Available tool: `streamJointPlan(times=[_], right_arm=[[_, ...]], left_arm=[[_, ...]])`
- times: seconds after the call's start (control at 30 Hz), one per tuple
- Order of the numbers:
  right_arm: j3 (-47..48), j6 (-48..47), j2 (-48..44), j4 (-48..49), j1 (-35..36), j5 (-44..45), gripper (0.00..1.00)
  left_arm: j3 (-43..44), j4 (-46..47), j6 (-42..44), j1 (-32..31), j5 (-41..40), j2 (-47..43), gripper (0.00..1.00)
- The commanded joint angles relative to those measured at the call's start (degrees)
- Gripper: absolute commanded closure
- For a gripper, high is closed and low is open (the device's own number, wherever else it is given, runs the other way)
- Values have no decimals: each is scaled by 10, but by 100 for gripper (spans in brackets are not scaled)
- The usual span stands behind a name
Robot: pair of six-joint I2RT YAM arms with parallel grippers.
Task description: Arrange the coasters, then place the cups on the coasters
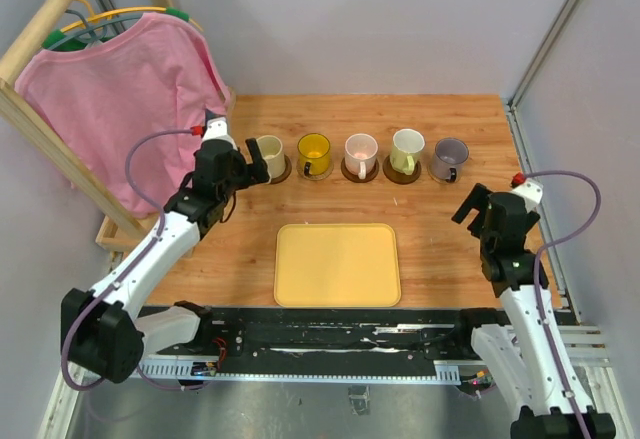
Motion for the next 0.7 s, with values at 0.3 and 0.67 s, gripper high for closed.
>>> streamJointPlan(times=[0.3,0.67], right_arm=[[-15,31,-206,-84,-19,143,2],[-13,41,-184,-89,-18,121,2]], left_arm=[[-84,-79,-70,3,-58,-171,0],[-94,-208,-165,3,-163,-222,0]])
